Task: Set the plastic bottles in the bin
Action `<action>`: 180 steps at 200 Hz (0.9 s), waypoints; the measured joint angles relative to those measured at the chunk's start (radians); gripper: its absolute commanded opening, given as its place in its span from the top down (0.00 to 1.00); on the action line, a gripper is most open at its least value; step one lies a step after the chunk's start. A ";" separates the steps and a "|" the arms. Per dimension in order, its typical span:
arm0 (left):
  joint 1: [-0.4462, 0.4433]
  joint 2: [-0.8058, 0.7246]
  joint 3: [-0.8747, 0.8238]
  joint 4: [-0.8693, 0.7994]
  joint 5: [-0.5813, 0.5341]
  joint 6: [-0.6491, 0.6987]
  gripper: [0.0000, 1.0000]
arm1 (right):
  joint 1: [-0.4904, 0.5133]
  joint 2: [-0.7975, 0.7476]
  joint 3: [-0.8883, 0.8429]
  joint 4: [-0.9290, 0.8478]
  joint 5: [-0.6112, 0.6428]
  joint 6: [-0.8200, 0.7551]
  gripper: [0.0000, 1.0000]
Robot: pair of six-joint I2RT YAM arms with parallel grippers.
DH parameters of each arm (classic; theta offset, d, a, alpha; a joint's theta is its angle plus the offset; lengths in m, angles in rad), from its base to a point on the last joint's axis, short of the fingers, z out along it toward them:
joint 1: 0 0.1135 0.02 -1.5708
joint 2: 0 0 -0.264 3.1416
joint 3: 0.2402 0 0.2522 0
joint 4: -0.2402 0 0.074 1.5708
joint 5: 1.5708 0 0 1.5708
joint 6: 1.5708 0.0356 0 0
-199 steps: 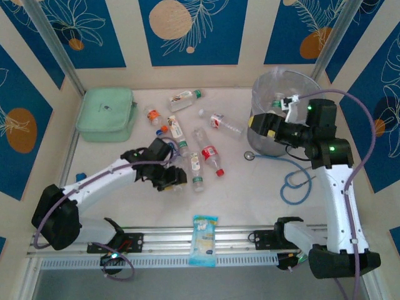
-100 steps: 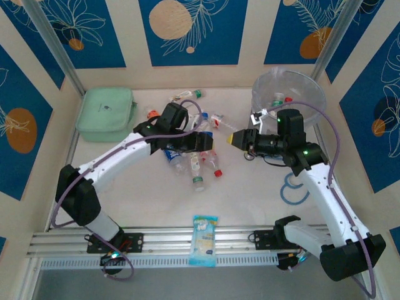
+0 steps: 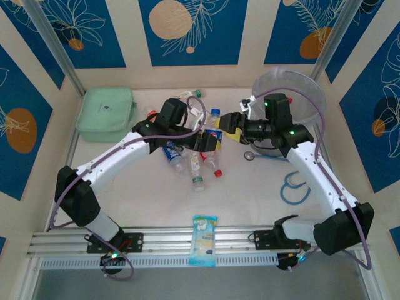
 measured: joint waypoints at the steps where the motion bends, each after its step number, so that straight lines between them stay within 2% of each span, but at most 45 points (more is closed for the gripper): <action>1: 0.000 0.000 0.000 0.001 0.002 0.000 0.80 | 0.001 0.000 0.001 0.000 0.000 0.000 0.15; 26: 0.000 0.000 0.000 0.048 0.048 -0.002 0.78 | 0.010 0.030 0.024 -0.001 -0.008 0.006 0.20; 50: 0.000 -0.001 0.000 0.103 0.088 -0.013 0.74 | 0.010 0.072 0.071 -0.008 -0.015 0.003 0.35; 66: 0.000 -0.001 -0.001 0.110 0.095 -0.024 0.59 | 0.012 0.080 0.089 -0.017 -0.007 -0.016 0.51; 99: 0.001 -0.002 -0.002 0.108 0.087 -0.041 0.23 | 0.023 0.080 0.121 -0.085 0.058 -0.041 0.66; 127: 0.000 -0.003 -0.005 0.112 0.076 -0.064 0.10 | -0.024 0.085 0.169 -0.155 0.129 -0.051 0.76; 142: 0.001 -0.010 -0.015 0.126 0.076 -0.081 0.00 | -0.076 0.093 0.238 -0.203 0.161 -0.072 0.79; 165: 0.001 -0.022 -0.029 0.144 0.071 -0.100 0.00 | -0.175 0.098 0.372 -0.263 0.204 -0.116 0.85; 180: 0.003 -0.029 -0.043 0.146 0.055 -0.109 0.00 | -0.246 0.098 0.444 -0.275 0.229 -0.149 0.92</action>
